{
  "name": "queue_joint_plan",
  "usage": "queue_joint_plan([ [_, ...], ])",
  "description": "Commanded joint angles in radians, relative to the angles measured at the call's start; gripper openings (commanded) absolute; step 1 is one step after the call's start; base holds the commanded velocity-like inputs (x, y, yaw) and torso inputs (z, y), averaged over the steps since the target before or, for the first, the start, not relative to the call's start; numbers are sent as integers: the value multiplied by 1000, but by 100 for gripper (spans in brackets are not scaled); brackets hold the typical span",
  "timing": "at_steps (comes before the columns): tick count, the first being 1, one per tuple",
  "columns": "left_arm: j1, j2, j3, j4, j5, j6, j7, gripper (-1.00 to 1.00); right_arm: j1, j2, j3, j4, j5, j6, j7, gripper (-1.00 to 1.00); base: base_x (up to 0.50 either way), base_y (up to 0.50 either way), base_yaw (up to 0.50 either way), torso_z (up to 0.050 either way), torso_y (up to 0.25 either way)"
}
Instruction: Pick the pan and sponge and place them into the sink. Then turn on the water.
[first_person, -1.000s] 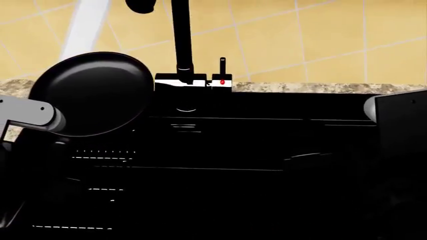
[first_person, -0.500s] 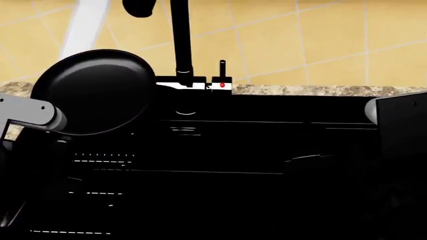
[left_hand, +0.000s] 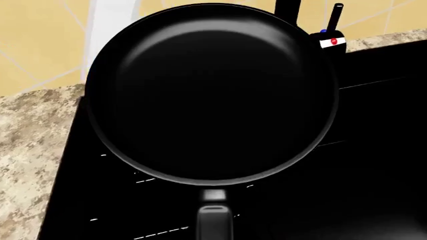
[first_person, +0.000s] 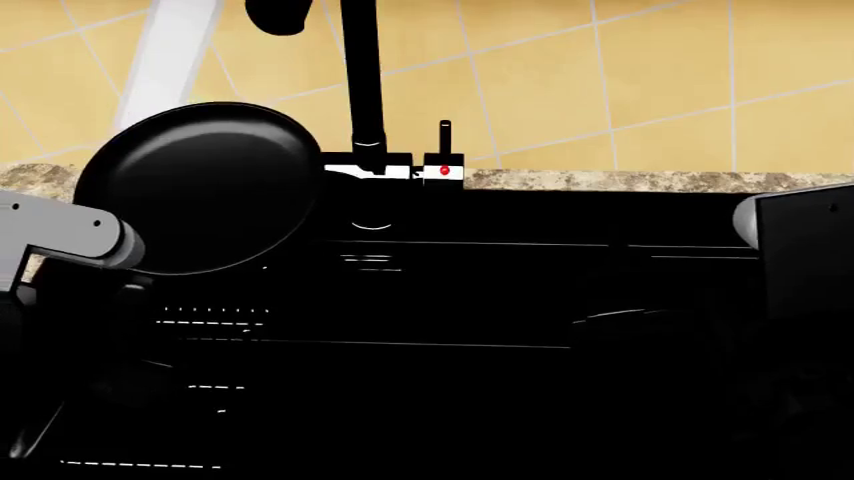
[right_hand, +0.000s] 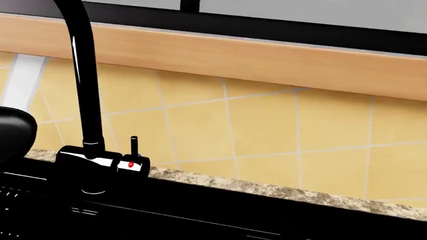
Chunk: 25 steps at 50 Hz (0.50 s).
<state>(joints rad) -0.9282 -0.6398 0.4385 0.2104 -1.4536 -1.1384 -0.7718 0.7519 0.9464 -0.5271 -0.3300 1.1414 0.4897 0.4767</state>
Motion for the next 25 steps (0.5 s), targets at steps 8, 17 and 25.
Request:
queue_joint_plan([
  [8,-87,84,38,7,25,-18,20,-100,5,7,12,3,14,5,14,100,0,0,0,0,3],
  [17,-90,165,95,-30,59,-3,63,-100,3,25,27,-11,28,6,29,100,0,0,0,1,1],
  [25,-123,234,145,-65,91,-1,97,-100,19,29,35,-11,25,8,32,100,0,0,0,0,3],
])
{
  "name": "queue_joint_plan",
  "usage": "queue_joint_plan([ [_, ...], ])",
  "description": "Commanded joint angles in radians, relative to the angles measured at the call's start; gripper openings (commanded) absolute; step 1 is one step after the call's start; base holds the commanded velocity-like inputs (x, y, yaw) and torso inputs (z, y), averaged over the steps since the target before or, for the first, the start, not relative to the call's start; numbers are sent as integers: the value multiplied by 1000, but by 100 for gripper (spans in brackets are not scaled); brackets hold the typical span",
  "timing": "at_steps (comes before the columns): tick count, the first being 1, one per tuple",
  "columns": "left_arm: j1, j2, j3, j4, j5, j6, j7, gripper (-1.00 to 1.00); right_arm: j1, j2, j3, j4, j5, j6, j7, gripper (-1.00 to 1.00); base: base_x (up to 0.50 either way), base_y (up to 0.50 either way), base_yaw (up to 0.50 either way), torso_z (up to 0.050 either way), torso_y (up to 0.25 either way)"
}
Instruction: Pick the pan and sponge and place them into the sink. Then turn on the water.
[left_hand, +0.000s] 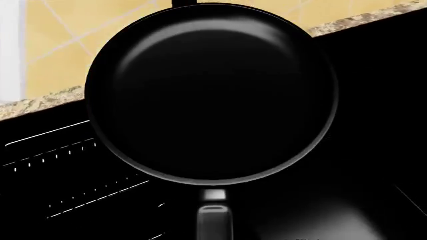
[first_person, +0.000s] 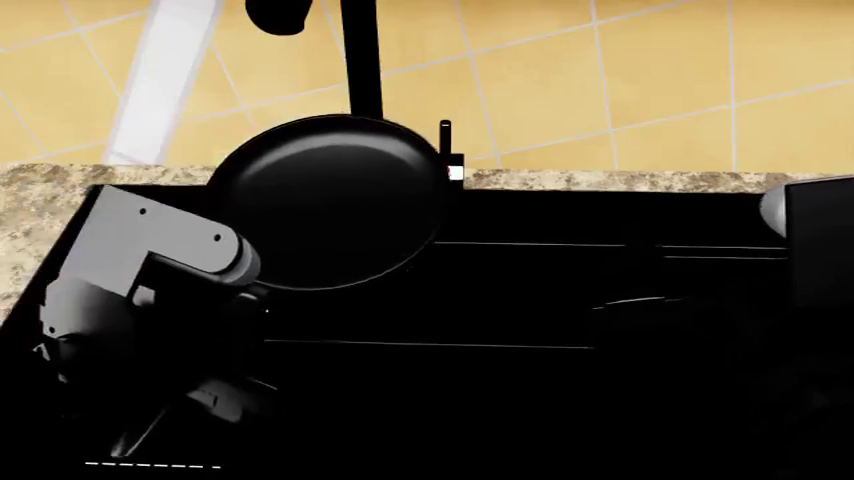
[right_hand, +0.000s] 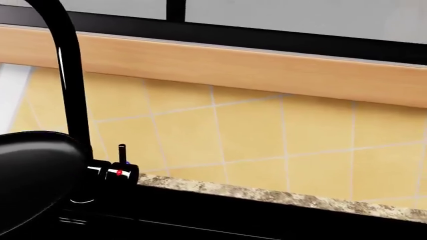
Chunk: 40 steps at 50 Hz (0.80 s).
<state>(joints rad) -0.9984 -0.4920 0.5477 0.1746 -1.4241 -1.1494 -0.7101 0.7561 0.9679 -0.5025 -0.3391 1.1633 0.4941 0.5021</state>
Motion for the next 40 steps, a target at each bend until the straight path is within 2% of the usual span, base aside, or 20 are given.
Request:
queue_joint_plan([
  [1,-56,104,47,-41,78,19,40,-100,17,9,11,-3,3,5,6,100,0,0,0,0,0],
  [13,-46,154,102,-67,109,28,68,-100,17,25,25,-3,15,9,20,100,0,0,0,1,2],
  [31,-13,280,170,-154,166,89,75,-100,5,25,24,1,4,0,16,100,0,0,0,1,2],
  [40,29,280,189,-155,188,121,80,-100,-25,46,36,-16,14,-13,27,100,0,0,0,0,2],
])
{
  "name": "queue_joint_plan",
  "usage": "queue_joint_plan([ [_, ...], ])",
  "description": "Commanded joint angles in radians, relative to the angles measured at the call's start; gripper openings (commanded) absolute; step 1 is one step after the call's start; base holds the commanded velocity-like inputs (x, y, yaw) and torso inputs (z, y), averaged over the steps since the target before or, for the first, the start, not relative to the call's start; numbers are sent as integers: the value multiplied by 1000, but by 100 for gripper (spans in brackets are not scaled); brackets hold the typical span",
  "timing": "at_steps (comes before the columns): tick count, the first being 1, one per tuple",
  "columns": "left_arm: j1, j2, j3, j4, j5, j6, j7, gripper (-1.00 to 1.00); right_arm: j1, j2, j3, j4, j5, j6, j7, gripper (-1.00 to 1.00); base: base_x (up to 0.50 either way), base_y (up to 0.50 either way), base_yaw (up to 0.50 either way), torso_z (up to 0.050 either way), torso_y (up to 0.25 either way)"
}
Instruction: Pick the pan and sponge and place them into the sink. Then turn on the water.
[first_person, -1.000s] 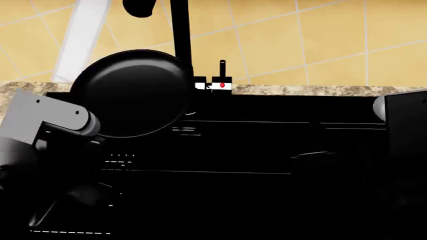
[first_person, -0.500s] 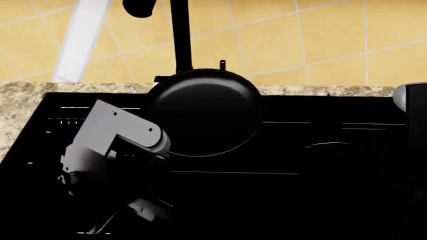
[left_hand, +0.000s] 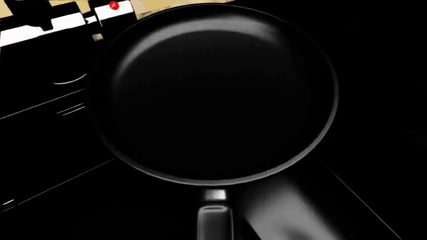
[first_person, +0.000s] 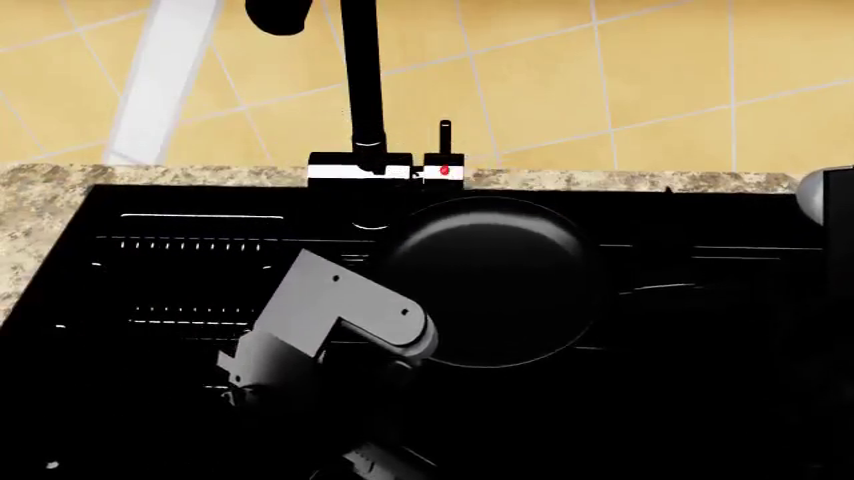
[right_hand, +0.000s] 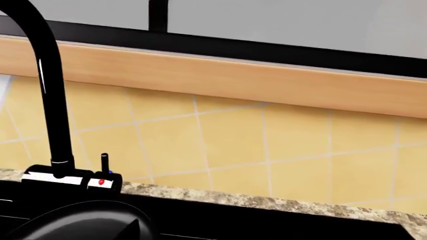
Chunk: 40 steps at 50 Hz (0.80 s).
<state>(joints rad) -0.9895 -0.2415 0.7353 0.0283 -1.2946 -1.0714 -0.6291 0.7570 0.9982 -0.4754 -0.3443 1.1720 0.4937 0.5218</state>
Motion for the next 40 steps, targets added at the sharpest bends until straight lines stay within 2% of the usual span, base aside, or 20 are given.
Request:
queue_joint_plan([
  [1,24,32,5,-7,66,49,-4,-100,-24,16,9,-12,7,-10,9,100,0,0,0,0,0],
  [20,74,24,34,2,80,75,-22,-100,-18,20,12,-15,8,-3,14,100,0,0,0,1,2],
  [40,140,42,115,-67,174,155,41,-100,-18,19,9,-16,12,6,12,100,0,0,0,1,2],
])
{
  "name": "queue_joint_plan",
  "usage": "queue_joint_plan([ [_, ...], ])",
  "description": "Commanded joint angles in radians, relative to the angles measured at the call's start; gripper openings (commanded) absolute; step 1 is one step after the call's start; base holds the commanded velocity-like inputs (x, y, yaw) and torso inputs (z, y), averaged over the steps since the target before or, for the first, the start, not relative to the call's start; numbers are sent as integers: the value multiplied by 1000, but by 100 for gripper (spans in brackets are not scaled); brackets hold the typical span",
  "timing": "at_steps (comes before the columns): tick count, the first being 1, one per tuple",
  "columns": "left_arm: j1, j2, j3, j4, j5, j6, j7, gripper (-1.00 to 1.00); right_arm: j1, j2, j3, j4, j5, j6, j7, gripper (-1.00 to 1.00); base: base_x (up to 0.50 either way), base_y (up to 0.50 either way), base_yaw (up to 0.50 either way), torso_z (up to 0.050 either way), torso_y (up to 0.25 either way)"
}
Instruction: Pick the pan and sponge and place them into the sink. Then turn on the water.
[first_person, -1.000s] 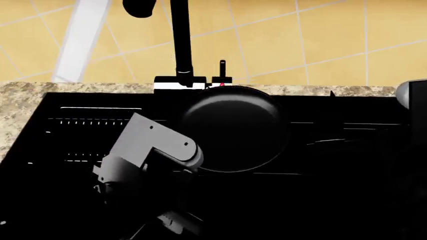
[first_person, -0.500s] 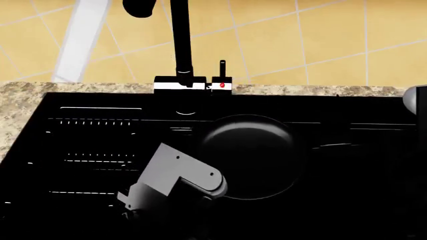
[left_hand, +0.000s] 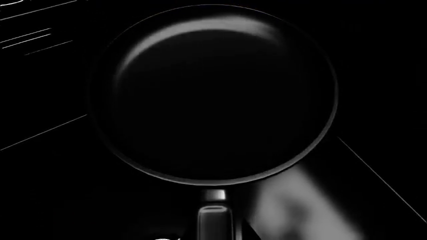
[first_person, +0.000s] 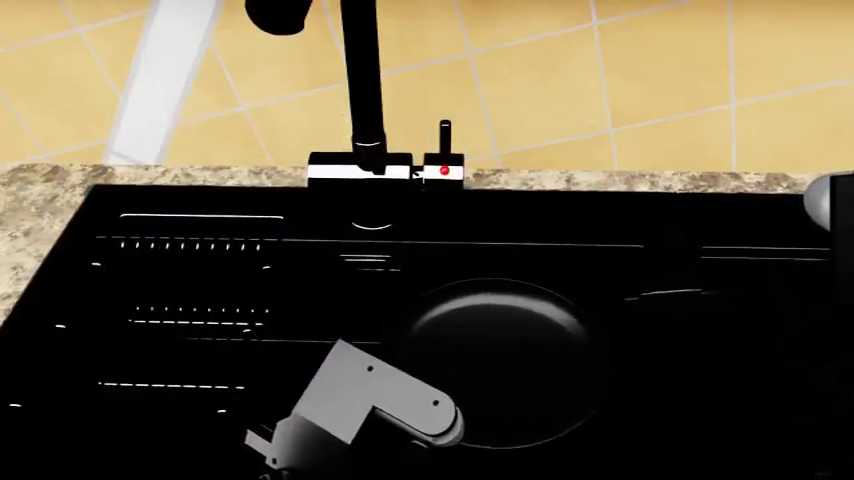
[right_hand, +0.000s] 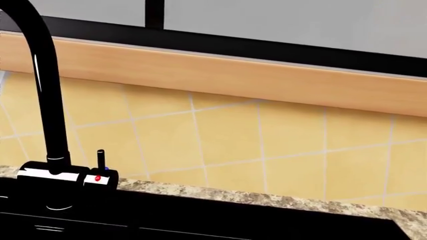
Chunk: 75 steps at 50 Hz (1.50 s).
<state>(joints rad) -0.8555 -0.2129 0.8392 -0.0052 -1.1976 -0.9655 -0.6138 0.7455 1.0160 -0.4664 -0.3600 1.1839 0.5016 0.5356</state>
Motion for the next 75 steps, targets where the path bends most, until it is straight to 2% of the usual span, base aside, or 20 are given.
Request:
queue_joint_plan([
  [1,8,15,14,-39,80,53,28,-100,-7,2,1,0,1,-2,-2,100,0,0,0,0,0],
  [22,35,51,72,-207,173,148,111,-100,-15,9,5,-9,6,1,6,100,0,0,0,0,1],
  [51,9,102,111,-333,190,170,167,-100,-33,7,6,-8,5,-7,4,100,0,0,0,1,1],
  [52,10,101,112,-332,189,170,168,100,-34,8,6,-8,5,-8,4,100,0,0,0,0,10],
  [68,5,101,110,-329,171,170,162,100,-32,-1,3,0,-2,-8,0,100,0,0,0,0,0],
  [75,-10,58,59,-202,95,122,99,100,-15,-20,-7,17,-6,4,-11,100,0,0,0,0,0],
])
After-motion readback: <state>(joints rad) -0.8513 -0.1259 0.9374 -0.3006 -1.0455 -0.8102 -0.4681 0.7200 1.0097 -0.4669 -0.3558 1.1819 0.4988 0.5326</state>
